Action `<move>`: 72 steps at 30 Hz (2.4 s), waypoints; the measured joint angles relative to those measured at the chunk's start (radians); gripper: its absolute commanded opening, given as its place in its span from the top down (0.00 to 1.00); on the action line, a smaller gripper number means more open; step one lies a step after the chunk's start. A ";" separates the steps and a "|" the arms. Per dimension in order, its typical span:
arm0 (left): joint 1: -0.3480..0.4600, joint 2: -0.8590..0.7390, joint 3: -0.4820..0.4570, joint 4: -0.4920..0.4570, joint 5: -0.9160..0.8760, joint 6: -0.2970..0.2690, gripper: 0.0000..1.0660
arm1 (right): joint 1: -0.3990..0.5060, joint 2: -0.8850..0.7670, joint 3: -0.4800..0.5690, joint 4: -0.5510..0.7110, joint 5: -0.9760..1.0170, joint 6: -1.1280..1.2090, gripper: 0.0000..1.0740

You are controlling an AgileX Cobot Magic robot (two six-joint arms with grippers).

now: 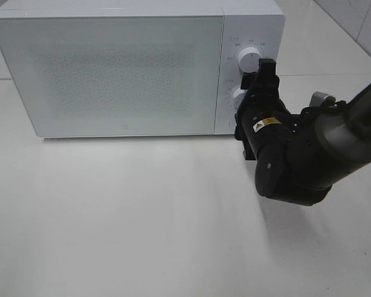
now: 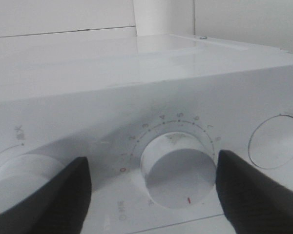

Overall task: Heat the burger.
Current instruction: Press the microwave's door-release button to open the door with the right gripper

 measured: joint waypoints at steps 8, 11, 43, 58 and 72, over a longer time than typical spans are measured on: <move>0.000 0.000 0.000 0.000 0.000 0.000 0.04 | 0.011 -0.116 0.119 -0.084 0.020 -0.118 0.37; 0.000 0.000 0.000 0.000 0.000 0.000 0.04 | 0.011 -0.202 0.181 -0.100 0.154 -0.223 0.37; 0.000 0.000 0.000 0.000 0.000 0.000 0.04 | 0.011 -0.778 0.163 -0.464 1.264 -1.362 0.37; 0.000 0.000 0.000 0.000 0.000 0.000 0.04 | 0.011 -1.021 0.140 -0.647 1.648 -1.231 0.37; 0.000 0.000 0.000 0.000 0.000 0.000 0.04 | -0.163 -1.316 0.140 -0.832 1.956 -1.088 0.37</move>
